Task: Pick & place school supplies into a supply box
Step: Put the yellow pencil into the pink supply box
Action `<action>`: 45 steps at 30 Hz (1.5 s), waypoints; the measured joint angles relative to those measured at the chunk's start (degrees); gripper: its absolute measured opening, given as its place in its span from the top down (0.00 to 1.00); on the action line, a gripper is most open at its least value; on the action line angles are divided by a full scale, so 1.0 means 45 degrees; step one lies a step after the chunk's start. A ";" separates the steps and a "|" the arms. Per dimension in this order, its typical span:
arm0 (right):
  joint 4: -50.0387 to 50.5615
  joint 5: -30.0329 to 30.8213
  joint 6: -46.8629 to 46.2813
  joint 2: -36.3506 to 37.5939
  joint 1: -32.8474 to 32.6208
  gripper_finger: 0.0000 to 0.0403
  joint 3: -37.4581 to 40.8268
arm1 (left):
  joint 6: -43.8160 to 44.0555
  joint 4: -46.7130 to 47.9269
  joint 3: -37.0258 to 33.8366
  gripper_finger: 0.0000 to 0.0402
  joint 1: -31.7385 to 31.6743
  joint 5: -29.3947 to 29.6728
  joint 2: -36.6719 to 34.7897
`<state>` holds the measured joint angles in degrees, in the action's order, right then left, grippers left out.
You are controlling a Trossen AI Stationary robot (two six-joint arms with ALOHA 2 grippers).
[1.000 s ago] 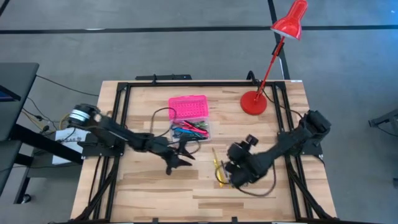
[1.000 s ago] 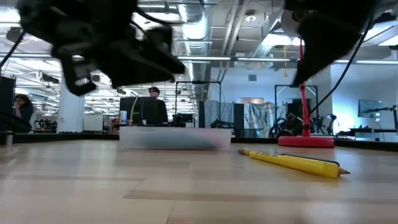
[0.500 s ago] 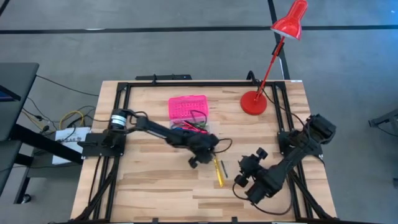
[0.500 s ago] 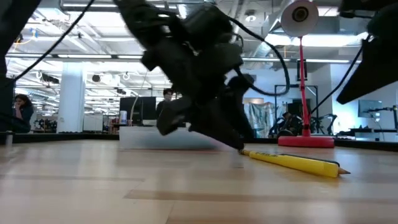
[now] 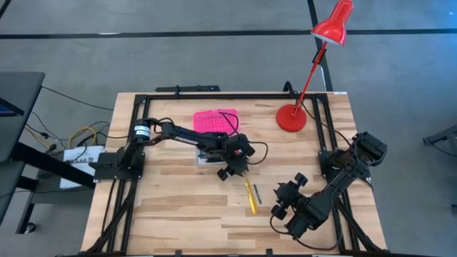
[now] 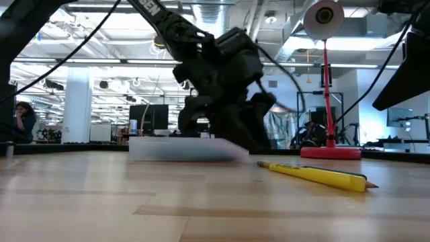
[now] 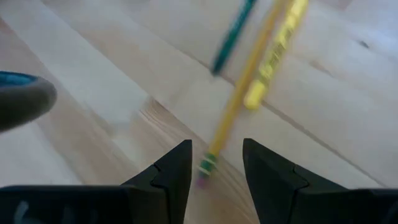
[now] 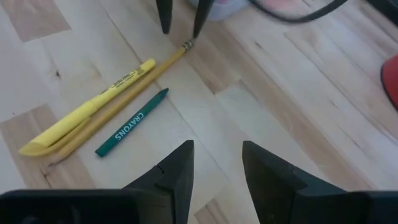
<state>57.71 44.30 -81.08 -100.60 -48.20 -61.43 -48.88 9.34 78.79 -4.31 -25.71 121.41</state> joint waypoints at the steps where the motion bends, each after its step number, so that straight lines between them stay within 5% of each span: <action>1: -0.0014 0.0032 0.0028 0.0004 0.0055 0.68 0.0000 | 0.0018 0.0035 -0.0009 0.66 -0.0016 -0.0044 0.0133; 13: -0.0222 0.0148 0.1101 0.0001 0.0504 0.68 -0.0015 | 0.0652 -0.0069 0.0188 0.66 0.0052 -0.0366 0.0886; 19: -0.0256 0.0150 0.1354 0.0000 0.0509 0.68 -0.0015 | 0.1052 0.0340 0.0197 0.74 0.0191 -0.0125 0.0875; 29: -0.0348 0.0136 0.1354 0.0001 0.0505 0.68 -0.0015 | 0.1055 0.0863 0.0197 0.88 0.1121 0.2153 0.0848; 45: -0.0655 0.0106 0.1354 0.0000 0.0504 0.69 -0.0015 | 0.3527 0.2103 0.0290 0.93 0.2020 0.5248 0.0755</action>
<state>54.76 44.77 -74.98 -100.60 -45.93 -61.49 -33.00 18.80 80.09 4.78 -2.10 124.81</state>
